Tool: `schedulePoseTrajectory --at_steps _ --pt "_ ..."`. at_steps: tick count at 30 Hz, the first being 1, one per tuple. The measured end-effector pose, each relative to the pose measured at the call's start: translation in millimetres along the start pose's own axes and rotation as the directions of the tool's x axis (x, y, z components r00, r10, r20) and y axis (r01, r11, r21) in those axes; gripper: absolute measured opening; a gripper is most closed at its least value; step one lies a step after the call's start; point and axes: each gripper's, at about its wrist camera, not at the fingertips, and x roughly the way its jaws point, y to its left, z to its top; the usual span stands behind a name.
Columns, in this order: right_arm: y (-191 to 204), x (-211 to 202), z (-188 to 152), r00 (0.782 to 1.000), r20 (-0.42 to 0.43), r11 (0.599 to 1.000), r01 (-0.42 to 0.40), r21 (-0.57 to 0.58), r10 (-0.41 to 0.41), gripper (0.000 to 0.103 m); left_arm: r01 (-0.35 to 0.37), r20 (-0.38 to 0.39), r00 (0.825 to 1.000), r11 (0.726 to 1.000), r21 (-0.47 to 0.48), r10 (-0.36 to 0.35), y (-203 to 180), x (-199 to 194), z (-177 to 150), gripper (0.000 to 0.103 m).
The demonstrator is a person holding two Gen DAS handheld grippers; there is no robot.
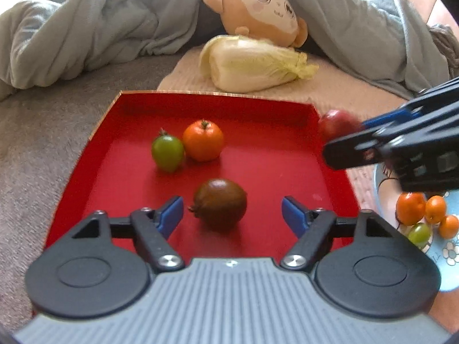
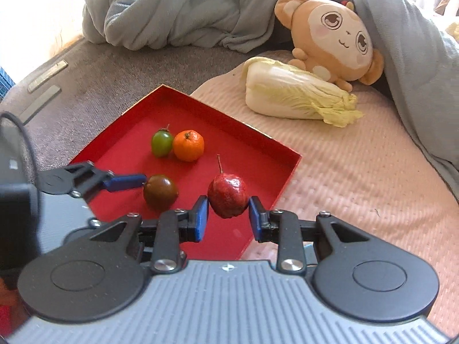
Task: Organize fruits
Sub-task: 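Close the right gripper on a red tomato and lift it, then close the left gripper on a dark brown tomato while the right gripper carries its red tomato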
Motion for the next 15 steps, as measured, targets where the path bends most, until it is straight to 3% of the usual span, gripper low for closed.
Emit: schedulePoseTrajectory --at_steps 4,10,15 --pt "-2.8 -9.3 0.2 1.000 0.023 1.000 -0.007 0.003 0.007 0.035 -0.008 0.015 1.000 1.000 -0.017 0.008 1.3 -2.5 -4.8 0.040" --pt "-1.2 -14.0 -0.9 1.000 0.026 1.000 -0.011 -0.005 0.011 0.035 0.026 0.002 1.000 0.998 -0.056 -0.026 8.3 -8.9 -5.6 0.038" --pt "-3.4 -14.7 -3.3 1.000 0.020 1.000 -0.010 0.001 0.010 0.035 0.005 0.001 1.000 0.999 -0.042 -0.005 6.8 -19.6 -9.8 0.038"
